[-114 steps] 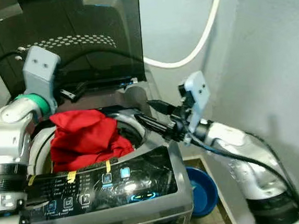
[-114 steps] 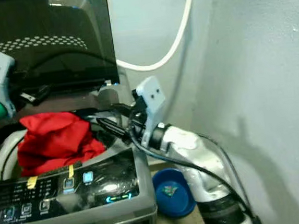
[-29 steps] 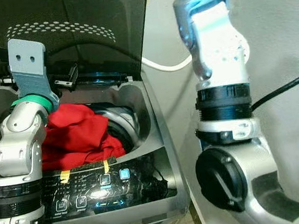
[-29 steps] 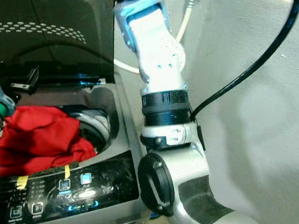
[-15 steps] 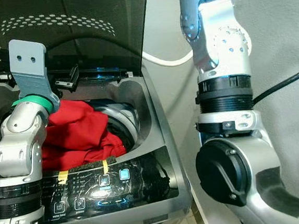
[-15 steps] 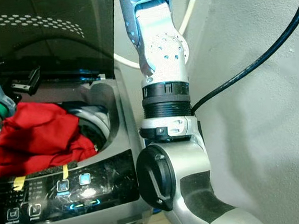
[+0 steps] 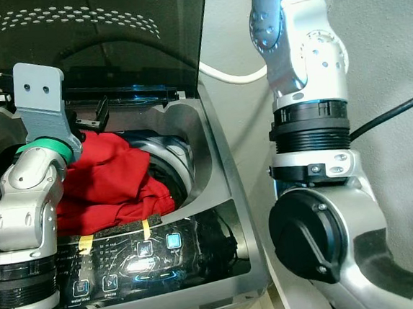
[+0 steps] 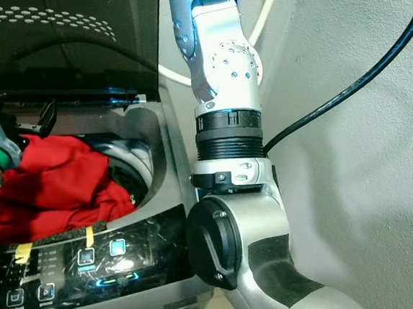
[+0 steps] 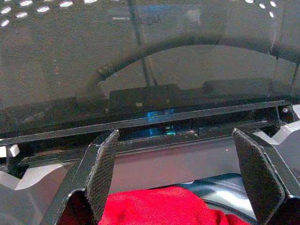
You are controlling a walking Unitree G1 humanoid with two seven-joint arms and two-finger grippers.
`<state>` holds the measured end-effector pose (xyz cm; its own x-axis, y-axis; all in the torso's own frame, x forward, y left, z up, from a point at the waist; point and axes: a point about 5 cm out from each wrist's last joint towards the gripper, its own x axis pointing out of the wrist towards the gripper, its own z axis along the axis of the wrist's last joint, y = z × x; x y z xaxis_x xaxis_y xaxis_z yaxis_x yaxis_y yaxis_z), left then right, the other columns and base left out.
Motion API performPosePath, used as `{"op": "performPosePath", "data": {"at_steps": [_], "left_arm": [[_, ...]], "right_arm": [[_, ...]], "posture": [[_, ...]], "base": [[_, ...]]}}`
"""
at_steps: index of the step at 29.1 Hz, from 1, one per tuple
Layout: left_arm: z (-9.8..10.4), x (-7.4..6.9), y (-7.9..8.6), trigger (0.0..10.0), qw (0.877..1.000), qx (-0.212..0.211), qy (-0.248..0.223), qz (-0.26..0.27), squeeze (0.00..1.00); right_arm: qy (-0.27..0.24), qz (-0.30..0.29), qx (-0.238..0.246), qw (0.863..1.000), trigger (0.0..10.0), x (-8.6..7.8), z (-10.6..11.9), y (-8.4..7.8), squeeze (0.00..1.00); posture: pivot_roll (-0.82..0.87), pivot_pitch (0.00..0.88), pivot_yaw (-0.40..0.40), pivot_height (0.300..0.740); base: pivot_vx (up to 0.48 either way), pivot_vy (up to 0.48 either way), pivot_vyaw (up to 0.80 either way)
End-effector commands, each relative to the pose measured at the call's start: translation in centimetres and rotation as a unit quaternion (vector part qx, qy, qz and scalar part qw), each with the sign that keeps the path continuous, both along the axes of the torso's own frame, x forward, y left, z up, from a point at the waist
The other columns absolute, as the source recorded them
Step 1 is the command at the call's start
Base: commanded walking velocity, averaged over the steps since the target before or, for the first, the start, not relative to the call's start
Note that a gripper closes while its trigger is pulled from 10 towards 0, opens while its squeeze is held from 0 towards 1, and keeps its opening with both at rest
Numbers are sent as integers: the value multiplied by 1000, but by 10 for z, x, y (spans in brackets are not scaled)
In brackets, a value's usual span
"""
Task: Clothes washing
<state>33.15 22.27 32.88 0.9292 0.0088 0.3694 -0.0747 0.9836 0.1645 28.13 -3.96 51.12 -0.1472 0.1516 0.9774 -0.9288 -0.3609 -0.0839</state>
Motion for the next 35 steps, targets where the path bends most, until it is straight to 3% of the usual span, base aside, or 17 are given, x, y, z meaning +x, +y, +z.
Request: {"op": "performPosePath", "data": {"at_steps": [1, 7, 14, 16, 18, 19, 24, 31, 35], "left_arm": [[0, -2, -3, 10000, 1000, 3, -2, -5, 0], [-4, -4, -3, 10000, 1000, 1, 3, -3, 0], [-4, -5, -4, 10000, 1000, 2, 5, -4, 0], [-4, -5, -3, 10000, 1000, 2, 5, -3, 0], [-5, -6, -2, 10000, 1000, 1, 5, 0, 0], [-6, -6, -1, 10000, 1000, -2, 4, 2, 0], [-7, -6, -1, 10000, 1000, -3, 5, 3, 0], [-8, -6, -4, 10000, 1000, -4, 8, -3, 0], [-8, -6, -4, 10000, 1000, 0, 9, -1, 0]], "right_arm": [[11, -19, 4, 1000, 10000, 6, -5, -4, 0], [55, 4, 38, 998, 10000, 15, -6, -12, 0], [42, 9, 40, 998, 10000, 10, -5, -13, 0], [24, -23, 20, 999, 10000, 8, -4, -9, 0], [45, -25, 27, 998, 10000, 12, -4, -10, 0], [90, -14, 53, 994, 10000, 21, -5, -16, 0], [109, -35, 35, 993, 10000, 31, -6, -20, 0], [46, 7, 35, 998, 10000, 6, 1, -2, 0], [31, -11, 21, 999, 10000, 4, 0, 1, 0]], "posture": [[-12, 159, -140, 740], [-5, 174, -147, 740], [-2, 173, -150, 740], [-5, 175, -152, 740], [-12, 169, -156, 740], [-15, 166, -157, 740], [-19, 165, -159, 740], [-18, 177, -152, 740], [-15, 176, -151, 740]], "base": [[0, 0, 0], [0, 0, 0], [0, 0, 0], [0, 0, 0], [0, 0, 0], [0, 0, 0], [0, 0, 0], [0, 0, 0], [0, 0, 0]]}}
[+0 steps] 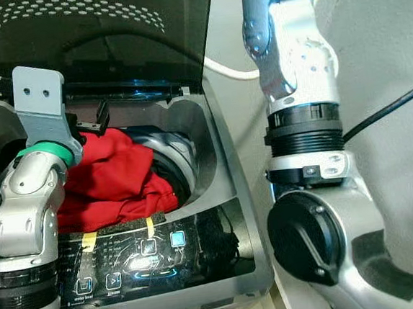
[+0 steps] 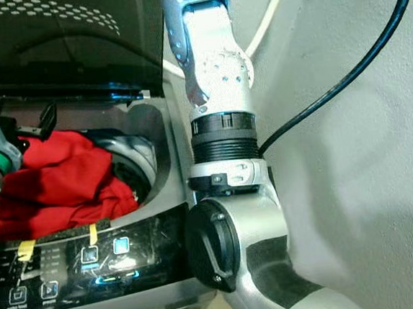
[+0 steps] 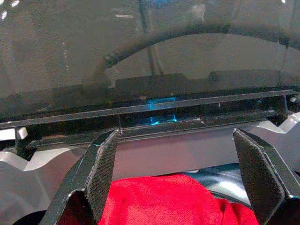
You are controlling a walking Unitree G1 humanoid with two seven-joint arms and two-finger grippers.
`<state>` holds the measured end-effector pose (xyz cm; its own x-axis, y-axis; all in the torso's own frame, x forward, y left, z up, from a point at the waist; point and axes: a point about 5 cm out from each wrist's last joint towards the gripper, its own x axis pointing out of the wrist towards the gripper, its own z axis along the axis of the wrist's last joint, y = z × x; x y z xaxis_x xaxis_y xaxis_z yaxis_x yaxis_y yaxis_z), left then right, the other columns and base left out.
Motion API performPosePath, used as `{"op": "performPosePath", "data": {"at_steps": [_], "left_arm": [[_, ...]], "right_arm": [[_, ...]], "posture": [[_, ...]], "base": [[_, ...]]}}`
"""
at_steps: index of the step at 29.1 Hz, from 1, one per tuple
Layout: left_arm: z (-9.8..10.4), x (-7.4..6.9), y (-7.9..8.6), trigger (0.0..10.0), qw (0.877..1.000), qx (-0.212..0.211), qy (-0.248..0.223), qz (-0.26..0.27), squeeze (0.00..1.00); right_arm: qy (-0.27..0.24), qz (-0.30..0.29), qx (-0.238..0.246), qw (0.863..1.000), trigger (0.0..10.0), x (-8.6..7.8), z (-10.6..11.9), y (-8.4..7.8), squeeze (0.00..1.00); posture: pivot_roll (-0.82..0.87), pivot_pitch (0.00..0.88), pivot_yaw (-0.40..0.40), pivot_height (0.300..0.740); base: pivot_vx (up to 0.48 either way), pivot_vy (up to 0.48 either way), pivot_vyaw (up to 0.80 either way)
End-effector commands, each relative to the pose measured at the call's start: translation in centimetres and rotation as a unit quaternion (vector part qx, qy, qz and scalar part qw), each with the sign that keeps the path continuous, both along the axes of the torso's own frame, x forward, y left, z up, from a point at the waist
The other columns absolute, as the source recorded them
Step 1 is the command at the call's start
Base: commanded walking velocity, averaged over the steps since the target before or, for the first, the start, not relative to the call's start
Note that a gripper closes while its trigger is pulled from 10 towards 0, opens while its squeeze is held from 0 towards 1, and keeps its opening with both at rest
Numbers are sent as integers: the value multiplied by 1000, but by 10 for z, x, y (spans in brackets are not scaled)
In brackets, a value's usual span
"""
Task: Clothes washing
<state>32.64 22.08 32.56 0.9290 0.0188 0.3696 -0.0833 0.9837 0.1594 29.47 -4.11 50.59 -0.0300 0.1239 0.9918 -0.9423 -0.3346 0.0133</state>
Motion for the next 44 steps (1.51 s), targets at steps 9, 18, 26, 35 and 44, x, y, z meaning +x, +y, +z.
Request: {"op": "performPosePath", "data": {"at_steps": [9, 18, 26, 35, 44], "left_arm": [[-5, -1, -3, 10000, 1000, 3, 11, -7, 0], [-8, 0, -4, 10000, 1000, -2, 10, -6, 0], [-15, -1, -8, 10000, 1000, -5, 24, -11, 0], [-33, -7, -16, 10000, 998, 25, 43, -24, 0], [-40, -21, -9, 10000, 999, 36, 38, -2, 0]], "right_arm": [[-34, -9, -17, 999, 10000, -11, 2, 8, 0], [-45, 18, -22, 999, 10000, -11, 0, 7, 0], [-8, -102, -122, 987, 10000, 18, -41, -2, 0], [78, -282, -267, 918, 10000, 50, -117, -40, 0], [127, -472, -366, 792, 10000, 57, -173, -73, 0]], "posture": [[-20, 177, -150, 740], [-33, 172, -166, 740], [-27, 147, -149, 740], [2, 112, -100, 740], [23, 78, -77, 740]], "base": [[0, 0, 0], [0, 0, 0], [0, 0, 0], [0, 0, 0], [0, 0, 0]]}}
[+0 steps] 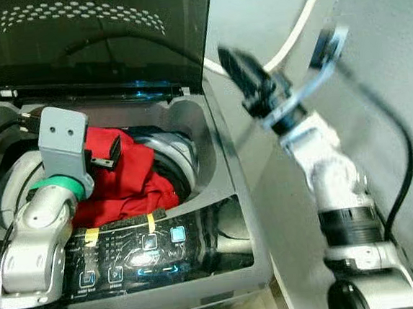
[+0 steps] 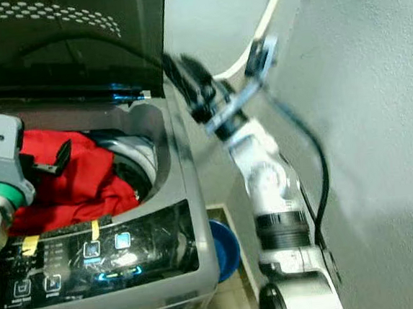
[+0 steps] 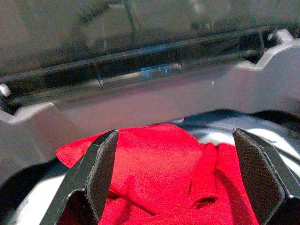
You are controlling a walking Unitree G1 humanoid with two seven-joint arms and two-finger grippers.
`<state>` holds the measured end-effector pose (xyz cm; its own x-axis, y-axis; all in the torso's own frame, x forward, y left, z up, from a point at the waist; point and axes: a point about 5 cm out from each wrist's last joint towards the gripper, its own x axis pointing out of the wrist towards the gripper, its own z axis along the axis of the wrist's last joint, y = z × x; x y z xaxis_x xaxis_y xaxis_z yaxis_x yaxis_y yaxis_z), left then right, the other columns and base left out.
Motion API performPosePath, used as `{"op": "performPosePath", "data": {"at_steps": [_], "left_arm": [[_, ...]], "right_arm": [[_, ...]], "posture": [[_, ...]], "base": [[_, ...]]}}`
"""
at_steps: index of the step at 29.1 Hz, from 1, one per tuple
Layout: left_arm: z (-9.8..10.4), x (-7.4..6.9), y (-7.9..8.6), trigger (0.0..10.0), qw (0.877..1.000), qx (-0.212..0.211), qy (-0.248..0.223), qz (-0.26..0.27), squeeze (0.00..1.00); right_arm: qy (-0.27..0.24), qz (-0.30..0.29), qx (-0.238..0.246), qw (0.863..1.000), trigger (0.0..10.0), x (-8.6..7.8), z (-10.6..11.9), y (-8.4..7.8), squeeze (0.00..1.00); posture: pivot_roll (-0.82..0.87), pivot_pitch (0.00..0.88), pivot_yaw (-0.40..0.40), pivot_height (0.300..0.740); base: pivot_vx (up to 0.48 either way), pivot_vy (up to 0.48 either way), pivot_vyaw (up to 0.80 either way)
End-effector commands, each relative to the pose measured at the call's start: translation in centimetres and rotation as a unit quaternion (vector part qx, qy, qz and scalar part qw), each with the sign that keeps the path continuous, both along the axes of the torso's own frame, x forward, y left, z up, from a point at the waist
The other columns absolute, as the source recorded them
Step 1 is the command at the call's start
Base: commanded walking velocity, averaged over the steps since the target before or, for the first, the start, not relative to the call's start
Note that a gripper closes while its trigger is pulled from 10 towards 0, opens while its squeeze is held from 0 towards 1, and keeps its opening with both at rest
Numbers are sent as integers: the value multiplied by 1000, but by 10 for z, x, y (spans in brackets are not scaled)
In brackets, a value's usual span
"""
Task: Clothes washing
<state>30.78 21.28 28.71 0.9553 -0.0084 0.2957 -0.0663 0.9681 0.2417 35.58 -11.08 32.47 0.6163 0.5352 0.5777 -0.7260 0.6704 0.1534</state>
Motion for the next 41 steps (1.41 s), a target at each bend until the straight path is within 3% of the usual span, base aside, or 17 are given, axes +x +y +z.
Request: {"op": "performPosePath", "data": {"at_steps": [1, 2, 6, 7, 10, 16, 22, 31, 41], "left_arm": [[0, -4, 0, 10000, 1000, -7, -6, 5, 0], [1, -5, 2, 10000, 1000, -9, -9, 11, 0], [4, -6, 1, 10000, 1000, 1, -5, 24, 0], [7, -6, -1, 10000, 1000, -20, -6, 19, 0], [9, -6, -4, 10000, 1000, -24, -6, 19, 0], [4, -5, -8, 10000, 999, -46, 4, 23, 0], [2, 2, -6, 10000, 997, -57, 25, 41, 0], [-7, -2, -9, 10000, 996, -69, 22, 45, 0], [-8, -5, -13, 10000, 995, -83, 10, 46, 0]], "right_arm": [[-11, -45, -45, 998, 10000, -4, -1, -5, 0], [-9, -70, -74, 995, 10000, -5, -7, -6, 0], [37, -123, -86, 988, 10000, -3, -22, -11, 0], [69, -159, -112, 978, 10000, 0, -35, -12, 0], [89, -184, -117, 972, 10000, 2, -44, -15, 0], [81, -231, -144, 959, 10000, 1, -58, -14, 0], [86, -185, -131, 970, 10000, 0, -60, -3, 0], [112, -182, -128, 969, 10000, -2, -81, 7, 0], [103, -163, -131, 972, 10000, -6, -82, 14, 0]], "posture": [[33, 63, -70, 740], [33, 63, -70, 740], [35, 53, -68, 740], [40, 41, -77, 740], [41, 38, -80, 740], [56, 0, -80, 740], [63, 0, -84, 740], [67, 0, -101, 740], [53, 0, -103, 740]], "base": [[0, 0, 0], [0, 0, 0], [0, 0, 0], [0, 0, 0], [0, 0, 0], [0, 0, 0], [0, 0, 0], [0, 0, 0], [0, 0, 0]]}}
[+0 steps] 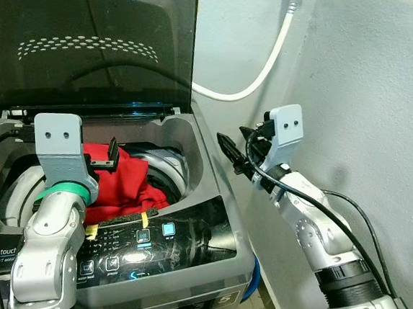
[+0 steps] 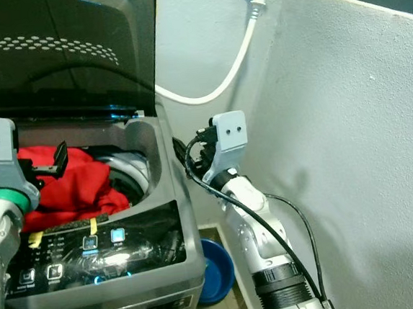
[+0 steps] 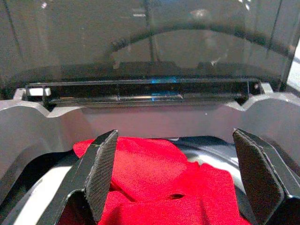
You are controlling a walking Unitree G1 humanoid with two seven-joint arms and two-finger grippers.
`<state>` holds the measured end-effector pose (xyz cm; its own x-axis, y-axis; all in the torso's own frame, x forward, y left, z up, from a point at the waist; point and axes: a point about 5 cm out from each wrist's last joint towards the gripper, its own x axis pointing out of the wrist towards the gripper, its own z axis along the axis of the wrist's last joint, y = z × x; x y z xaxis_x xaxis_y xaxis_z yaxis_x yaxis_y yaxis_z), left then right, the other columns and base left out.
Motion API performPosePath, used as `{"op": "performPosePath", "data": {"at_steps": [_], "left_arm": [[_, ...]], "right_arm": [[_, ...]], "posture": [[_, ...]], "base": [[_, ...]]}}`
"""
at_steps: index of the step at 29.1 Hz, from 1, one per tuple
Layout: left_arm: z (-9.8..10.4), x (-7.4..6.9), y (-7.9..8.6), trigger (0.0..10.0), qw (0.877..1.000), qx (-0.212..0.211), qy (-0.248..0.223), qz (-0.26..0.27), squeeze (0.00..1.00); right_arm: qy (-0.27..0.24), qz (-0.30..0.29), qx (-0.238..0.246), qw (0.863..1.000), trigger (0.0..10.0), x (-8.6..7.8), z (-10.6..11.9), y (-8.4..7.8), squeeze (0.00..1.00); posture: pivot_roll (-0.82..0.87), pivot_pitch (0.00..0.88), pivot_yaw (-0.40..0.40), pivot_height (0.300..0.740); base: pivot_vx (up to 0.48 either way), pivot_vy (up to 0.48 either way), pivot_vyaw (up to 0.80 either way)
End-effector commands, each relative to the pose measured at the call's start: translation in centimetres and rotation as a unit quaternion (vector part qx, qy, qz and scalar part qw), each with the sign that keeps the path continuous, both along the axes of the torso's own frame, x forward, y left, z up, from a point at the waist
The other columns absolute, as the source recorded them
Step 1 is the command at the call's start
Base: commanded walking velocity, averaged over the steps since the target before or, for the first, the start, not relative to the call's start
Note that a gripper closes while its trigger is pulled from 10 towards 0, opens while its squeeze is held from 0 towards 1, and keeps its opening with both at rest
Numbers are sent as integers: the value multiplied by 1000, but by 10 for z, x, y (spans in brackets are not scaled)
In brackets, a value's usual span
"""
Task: Clothes washing
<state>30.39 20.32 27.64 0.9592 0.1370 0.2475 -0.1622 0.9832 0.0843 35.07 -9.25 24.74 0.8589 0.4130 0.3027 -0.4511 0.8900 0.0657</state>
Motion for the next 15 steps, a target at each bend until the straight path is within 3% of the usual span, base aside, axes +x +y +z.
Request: {"op": "performPosePath", "data": {"at_steps": [1, 6, 15], "left_arm": [[2, -1, -4, 10000, 1000, -5, -10, -7, 0], [-1, -3, -9, 10000, 1000, -2, -19, -3, 0], [6, -4, -4, 10000, 999, 3, -36, 8, 0]], "right_arm": [[6, -4, 1, 1000, 10000, -1, -5, -4, 0], [-4, -1, -6, 1000, 10000, -2, -2, -5, 0], [-25, 0, 4, 1000, 10000, -1, 7, -3, 0]], "posture": [[53, 0, -103, 740], [50, 0, -112, 740], [46, 0, -110, 740]], "base": [[0, 0, 0], [0, 0, 0], [0, 0, 0]]}}
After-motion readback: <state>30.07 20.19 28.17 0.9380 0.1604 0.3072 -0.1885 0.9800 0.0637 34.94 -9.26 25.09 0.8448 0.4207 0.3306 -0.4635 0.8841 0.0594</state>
